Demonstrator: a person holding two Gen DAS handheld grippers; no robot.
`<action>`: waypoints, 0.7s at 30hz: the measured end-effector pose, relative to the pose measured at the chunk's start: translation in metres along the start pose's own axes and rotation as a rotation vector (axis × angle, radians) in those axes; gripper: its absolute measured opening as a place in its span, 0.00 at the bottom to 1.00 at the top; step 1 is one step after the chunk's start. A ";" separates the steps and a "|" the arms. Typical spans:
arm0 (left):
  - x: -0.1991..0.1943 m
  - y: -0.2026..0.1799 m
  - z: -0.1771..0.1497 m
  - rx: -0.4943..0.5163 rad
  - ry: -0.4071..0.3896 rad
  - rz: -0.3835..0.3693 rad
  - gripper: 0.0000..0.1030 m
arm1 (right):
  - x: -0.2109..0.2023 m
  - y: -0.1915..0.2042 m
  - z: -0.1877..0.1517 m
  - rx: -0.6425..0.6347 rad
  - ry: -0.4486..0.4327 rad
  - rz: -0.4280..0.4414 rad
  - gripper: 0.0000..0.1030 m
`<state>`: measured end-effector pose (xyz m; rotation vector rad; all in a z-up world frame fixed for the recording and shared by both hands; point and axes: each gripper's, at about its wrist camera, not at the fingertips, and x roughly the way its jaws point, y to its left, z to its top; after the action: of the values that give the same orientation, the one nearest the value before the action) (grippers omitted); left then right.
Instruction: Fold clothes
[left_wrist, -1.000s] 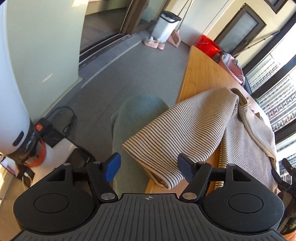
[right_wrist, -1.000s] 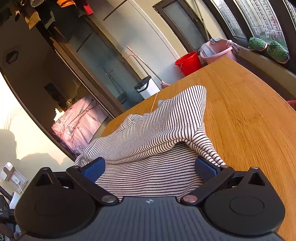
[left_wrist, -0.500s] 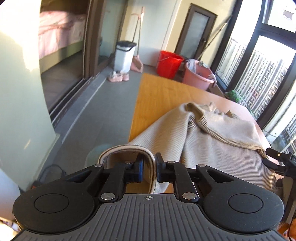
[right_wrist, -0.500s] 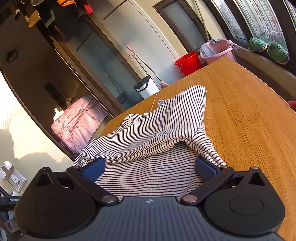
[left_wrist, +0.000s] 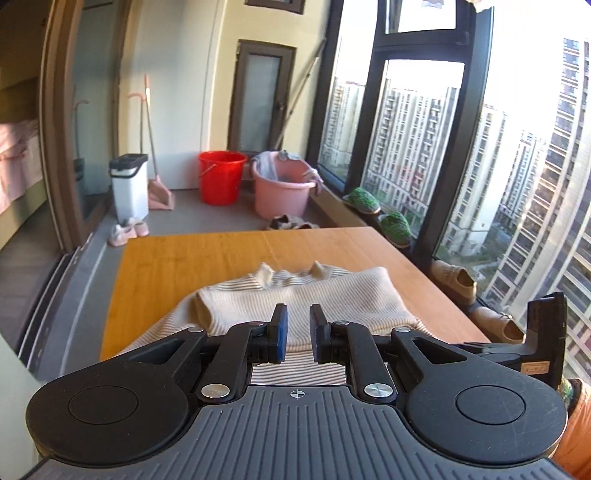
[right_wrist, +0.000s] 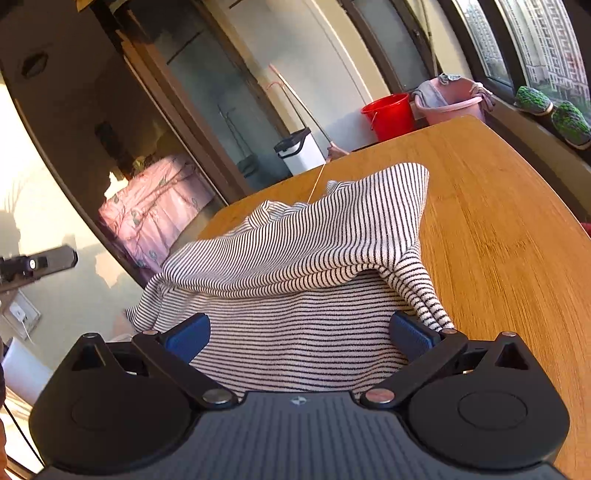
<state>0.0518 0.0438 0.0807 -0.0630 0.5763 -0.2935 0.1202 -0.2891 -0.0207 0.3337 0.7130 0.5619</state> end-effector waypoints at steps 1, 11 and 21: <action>0.002 -0.001 0.000 -0.005 0.004 -0.007 0.15 | 0.001 0.002 0.001 -0.022 0.013 -0.009 1.00; -0.018 0.033 -0.001 -0.029 0.005 0.066 0.87 | 0.001 0.054 -0.001 -0.226 0.039 -0.015 1.00; -0.034 0.046 -0.007 0.027 0.002 0.098 0.97 | 0.064 0.162 -0.014 -0.490 0.172 0.174 0.43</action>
<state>0.0326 0.0978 0.0868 -0.0087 0.5757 -0.2057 0.0901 -0.1201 0.0118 -0.1126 0.6895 0.9150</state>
